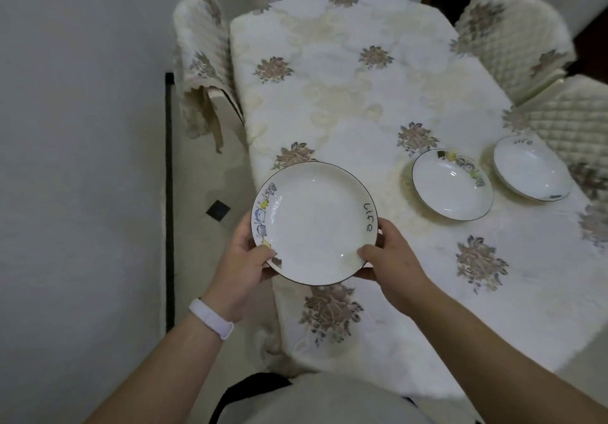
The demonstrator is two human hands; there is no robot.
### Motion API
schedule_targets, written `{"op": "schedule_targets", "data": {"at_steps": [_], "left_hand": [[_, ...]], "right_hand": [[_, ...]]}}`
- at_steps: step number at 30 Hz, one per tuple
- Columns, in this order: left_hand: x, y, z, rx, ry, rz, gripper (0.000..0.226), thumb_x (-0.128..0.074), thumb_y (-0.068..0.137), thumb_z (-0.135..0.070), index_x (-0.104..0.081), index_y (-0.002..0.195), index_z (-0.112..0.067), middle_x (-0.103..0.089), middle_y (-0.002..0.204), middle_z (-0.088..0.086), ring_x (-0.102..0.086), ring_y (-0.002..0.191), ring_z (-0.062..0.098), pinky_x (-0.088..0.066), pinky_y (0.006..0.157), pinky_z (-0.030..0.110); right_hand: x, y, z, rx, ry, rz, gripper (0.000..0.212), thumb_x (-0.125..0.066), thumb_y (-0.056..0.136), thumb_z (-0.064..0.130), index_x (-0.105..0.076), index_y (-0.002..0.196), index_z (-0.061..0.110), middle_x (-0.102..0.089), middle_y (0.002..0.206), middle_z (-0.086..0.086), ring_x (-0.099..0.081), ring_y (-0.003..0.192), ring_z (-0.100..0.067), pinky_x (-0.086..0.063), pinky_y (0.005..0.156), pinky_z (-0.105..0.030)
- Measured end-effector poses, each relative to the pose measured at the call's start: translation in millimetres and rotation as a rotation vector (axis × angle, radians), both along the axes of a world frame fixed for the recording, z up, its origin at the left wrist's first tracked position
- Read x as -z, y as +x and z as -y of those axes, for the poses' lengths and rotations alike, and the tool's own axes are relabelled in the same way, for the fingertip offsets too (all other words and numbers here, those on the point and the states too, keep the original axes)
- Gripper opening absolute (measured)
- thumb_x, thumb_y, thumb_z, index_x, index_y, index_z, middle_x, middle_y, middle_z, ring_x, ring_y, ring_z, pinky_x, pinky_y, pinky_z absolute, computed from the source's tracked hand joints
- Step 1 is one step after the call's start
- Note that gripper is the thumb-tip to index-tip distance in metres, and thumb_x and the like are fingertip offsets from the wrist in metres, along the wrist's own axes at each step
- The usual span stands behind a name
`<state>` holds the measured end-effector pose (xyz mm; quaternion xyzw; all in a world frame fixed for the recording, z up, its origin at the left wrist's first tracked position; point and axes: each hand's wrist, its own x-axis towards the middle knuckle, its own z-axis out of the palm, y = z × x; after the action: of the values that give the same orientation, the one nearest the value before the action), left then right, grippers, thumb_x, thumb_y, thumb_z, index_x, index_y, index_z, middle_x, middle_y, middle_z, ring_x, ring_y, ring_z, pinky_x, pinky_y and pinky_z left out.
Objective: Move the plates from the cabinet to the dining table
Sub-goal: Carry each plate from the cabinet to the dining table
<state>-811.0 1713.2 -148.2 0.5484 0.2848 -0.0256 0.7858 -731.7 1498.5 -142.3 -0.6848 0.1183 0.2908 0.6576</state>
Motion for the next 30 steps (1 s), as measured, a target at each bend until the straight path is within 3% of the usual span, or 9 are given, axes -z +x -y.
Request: {"op": "schedule_targets", "data": {"at_steps": [5, 13, 16, 20, 30], "left_hand": [[6, 27, -29, 0.118, -0.002, 0.029, 0.073, -0.043, 0.084, 0.016, -0.057, 0.124, -0.043, -0.071, 0.114, -0.005, -0.066, 0.095, 0.018, -0.056, 0.071, 0.037], [23, 70, -23, 0.229, 0.019, 0.030, 0.072, -0.044, 0.082, 0.019, -0.056, 0.131, -0.033, -0.067, 0.122, 0.002, -0.065, 0.107, 0.027, -0.058, 0.076, 0.040], [31, 83, -19, 0.231, 0.047, 0.001, 0.072, -0.045, 0.081, 0.020, -0.056, 0.131, -0.030, -0.068, 0.120, 0.002, -0.066, 0.101, 0.021, -0.057, 0.070, 0.034], [42, 98, -11, 0.235, 0.082, -0.054, 0.072, -0.045, 0.081, 0.021, -0.057, 0.129, -0.031, -0.071, 0.115, 0.000, -0.068, 0.096, 0.017, -0.059, 0.072, 0.037], [84, 138, 4, 0.203, 0.134, -0.187, 0.071, -0.045, 0.081, 0.022, -0.056, 0.130, -0.029, -0.071, 0.117, 0.001, -0.068, 0.103, 0.023, -0.058, 0.070, 0.037]], "right_hand": [[1, -1, -21, 0.113, -0.046, 0.011, 0.052, -0.047, 0.084, -0.010, -0.052, 0.125, 0.022, -0.065, 0.116, -0.007, -0.064, 0.106, -0.028, -0.061, 0.073, -0.043], [12, 10, -12, 0.216, -0.107, 0.034, 0.056, -0.047, 0.085, -0.008, -0.050, 0.128, 0.028, -0.061, 0.118, -0.004, -0.063, 0.106, -0.023, -0.062, 0.072, -0.038], [24, 21, -9, 0.222, -0.110, 0.019, 0.058, -0.047, 0.084, -0.008, -0.048, 0.132, 0.025, -0.060, 0.120, -0.001, -0.062, 0.108, -0.021, -0.062, 0.072, -0.037], [44, 37, -2, 0.221, -0.122, -0.021, 0.057, -0.047, 0.083, -0.008, -0.049, 0.129, 0.026, -0.059, 0.121, -0.002, -0.061, 0.109, -0.023, -0.062, 0.075, -0.042], [92, 83, 13, 0.138, -0.166, -0.102, 0.055, -0.052, 0.082, 0.000, -0.050, 0.127, 0.031, -0.060, 0.115, -0.005, -0.063, 0.105, -0.026, -0.062, 0.073, -0.039]]}}
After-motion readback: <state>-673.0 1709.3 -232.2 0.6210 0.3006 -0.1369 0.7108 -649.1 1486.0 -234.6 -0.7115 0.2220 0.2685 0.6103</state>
